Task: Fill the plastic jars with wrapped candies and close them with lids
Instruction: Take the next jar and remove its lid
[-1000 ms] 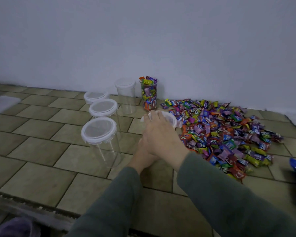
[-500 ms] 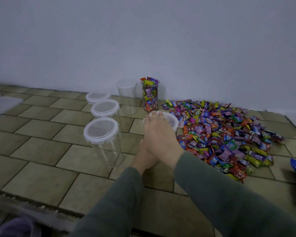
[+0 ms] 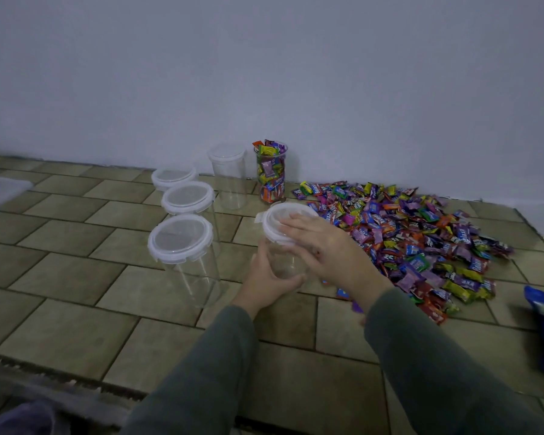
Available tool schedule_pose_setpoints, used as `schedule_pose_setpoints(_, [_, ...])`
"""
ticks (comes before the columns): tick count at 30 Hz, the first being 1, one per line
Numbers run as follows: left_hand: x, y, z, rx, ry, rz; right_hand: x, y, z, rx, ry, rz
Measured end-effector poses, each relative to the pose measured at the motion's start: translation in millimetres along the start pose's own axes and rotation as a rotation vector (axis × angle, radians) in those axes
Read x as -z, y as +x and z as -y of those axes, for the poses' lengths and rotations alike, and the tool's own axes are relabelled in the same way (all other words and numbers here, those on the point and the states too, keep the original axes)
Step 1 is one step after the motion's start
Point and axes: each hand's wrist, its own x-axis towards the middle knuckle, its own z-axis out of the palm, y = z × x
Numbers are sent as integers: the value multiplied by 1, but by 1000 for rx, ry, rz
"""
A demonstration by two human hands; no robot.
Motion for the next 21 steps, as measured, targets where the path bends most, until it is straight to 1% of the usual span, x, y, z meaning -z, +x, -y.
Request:
schedule_pose_setpoints(2, [0,0,-1,20,13,1,3,2,0,37,-6,-16])
schedule_pose_setpoints(4, [0,1,3,28,25,-1,3,7,1,55,-2,-69])
schedule_pose_setpoints(6, [-1,3,14,40,17,-16,7,14,4,5,32,-168])
schedule_pose_setpoints(8, [0,4,18,70,10,-46,15,20,8,-105,92,-318])
schedule_pose_setpoints(10, [5,1,12,104,16,-73,26,24,10,-257,189,-446])
schedule_pose_setpoints(11, [7,-1,9,119,22,-83,31,23,9,-335,239,-477])
schedule_pose_setpoints(13, [11,-2,8,130,9,-76,36,19,3,-484,303,-478])
schedule_pose_setpoints(15, [13,-1,12,143,-9,-80,38,10,-6,-651,383,-430])
schedule_pose_setpoints(17, [16,-2,12,170,-4,-99,37,-1,-18,-815,409,-318])
schedule_pose_setpoints(18, [17,-2,11,173,-1,-106,35,-7,-23,-887,392,-215])
schedule_pose_setpoints(19, [18,-2,11,177,1,-112,32,-12,-27,-946,384,-73])
schedule_pose_setpoints(21, [19,-1,13,186,5,-120,21,-23,-31,-1017,395,269])
